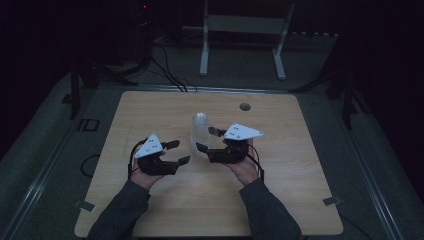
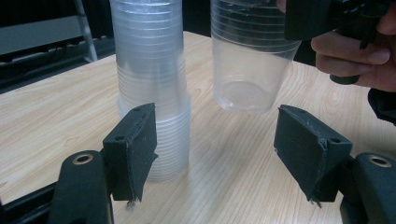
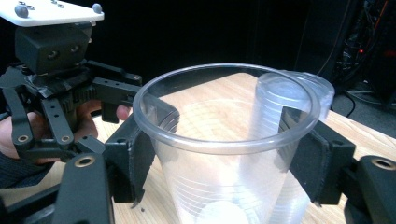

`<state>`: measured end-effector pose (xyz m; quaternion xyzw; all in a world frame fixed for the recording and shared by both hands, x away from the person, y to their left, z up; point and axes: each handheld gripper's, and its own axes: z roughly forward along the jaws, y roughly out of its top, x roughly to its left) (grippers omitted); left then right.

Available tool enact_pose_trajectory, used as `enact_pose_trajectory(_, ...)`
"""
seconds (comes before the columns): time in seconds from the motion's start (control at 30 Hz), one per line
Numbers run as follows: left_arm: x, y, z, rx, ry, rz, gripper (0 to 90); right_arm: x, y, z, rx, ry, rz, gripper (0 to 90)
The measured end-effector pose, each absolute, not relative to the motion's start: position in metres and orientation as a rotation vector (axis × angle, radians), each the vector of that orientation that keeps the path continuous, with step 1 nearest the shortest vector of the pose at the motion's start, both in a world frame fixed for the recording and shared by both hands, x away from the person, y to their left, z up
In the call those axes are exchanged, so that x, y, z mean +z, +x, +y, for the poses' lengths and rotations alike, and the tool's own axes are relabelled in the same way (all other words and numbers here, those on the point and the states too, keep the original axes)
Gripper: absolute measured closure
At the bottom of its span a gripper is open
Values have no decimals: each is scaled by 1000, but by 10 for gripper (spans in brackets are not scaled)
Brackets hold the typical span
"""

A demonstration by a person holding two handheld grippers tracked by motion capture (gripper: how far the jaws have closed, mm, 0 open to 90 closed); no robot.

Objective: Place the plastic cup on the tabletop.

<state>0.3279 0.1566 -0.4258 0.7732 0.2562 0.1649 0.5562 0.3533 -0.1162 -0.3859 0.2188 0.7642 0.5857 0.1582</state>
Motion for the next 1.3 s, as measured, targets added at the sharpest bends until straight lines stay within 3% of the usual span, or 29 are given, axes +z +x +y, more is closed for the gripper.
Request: enact_pose_trajectory(1.3,-424,327,159,404,1820,612,303,-397,353,-147,1622,686,2124,294)
